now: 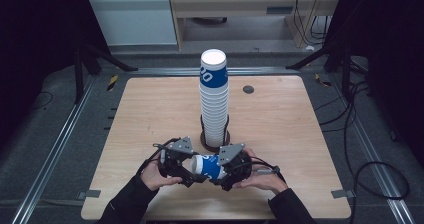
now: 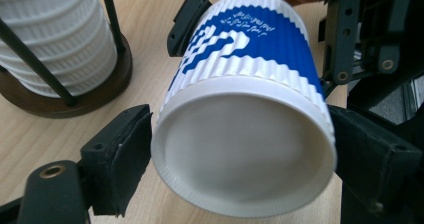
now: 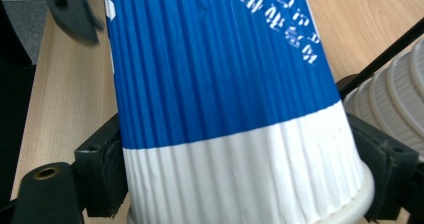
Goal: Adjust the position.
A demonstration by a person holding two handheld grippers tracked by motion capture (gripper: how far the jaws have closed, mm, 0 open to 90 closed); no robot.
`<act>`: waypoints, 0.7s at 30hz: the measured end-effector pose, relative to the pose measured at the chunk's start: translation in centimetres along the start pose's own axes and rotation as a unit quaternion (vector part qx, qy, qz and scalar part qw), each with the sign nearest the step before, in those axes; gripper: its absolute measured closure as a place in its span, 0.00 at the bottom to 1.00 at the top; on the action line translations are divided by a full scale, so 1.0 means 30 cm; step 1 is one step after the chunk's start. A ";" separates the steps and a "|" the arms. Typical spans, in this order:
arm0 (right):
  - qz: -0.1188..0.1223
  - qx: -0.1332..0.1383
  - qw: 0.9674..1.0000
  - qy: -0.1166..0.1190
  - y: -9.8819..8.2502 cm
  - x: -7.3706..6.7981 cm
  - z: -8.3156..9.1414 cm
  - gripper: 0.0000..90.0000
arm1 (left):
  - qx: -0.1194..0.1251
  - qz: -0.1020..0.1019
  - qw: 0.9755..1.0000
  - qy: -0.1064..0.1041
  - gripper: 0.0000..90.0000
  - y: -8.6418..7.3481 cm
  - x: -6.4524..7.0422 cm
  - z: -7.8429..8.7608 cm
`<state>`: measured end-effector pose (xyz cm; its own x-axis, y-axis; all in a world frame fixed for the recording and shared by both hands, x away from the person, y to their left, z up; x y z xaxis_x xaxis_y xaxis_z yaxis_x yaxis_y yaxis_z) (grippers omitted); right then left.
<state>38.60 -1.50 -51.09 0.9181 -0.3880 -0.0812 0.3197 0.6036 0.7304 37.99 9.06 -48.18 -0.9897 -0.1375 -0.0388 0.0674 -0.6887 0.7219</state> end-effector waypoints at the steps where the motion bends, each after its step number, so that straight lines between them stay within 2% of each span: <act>1: 0.000 -0.001 1.000 0.001 0.000 -0.002 -0.001 0.16 | 0.000 0.002 1.000 -0.001 0.17 -0.001 0.002 -0.004; 6: 0.001 -0.008 1.000 -0.002 -0.007 -0.001 -0.006 0.16 | -0.004 -0.005 1.000 -0.007 0.26 -0.003 0.007 -0.011; 14: -0.002 -0.012 1.000 0.004 -0.013 -0.005 -0.009 0.15 | 0.001 -0.008 1.000 -0.013 0.28 -0.001 0.011 -0.006; 21: -0.016 0.001 1.000 0.011 -0.002 -0.003 0.005 0.08 | 0.008 -0.008 1.000 -0.007 0.28 -0.001 0.004 0.010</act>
<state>38.48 -1.61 -51.02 0.9127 -0.3908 -0.1197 0.3480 0.5894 0.7290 37.83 9.30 -48.00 -0.9923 -0.1172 -0.0402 0.0506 -0.6794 0.7321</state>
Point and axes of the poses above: each handheld gripper's, and its own axes: z roughly backward along the jaws, y roughly out of its top, x roughly to its right, the point moved 8 cm from there along -z, roughly forward along the jaws, and after that the axes turned 15 degrees about -z, right-handed, at the moved point
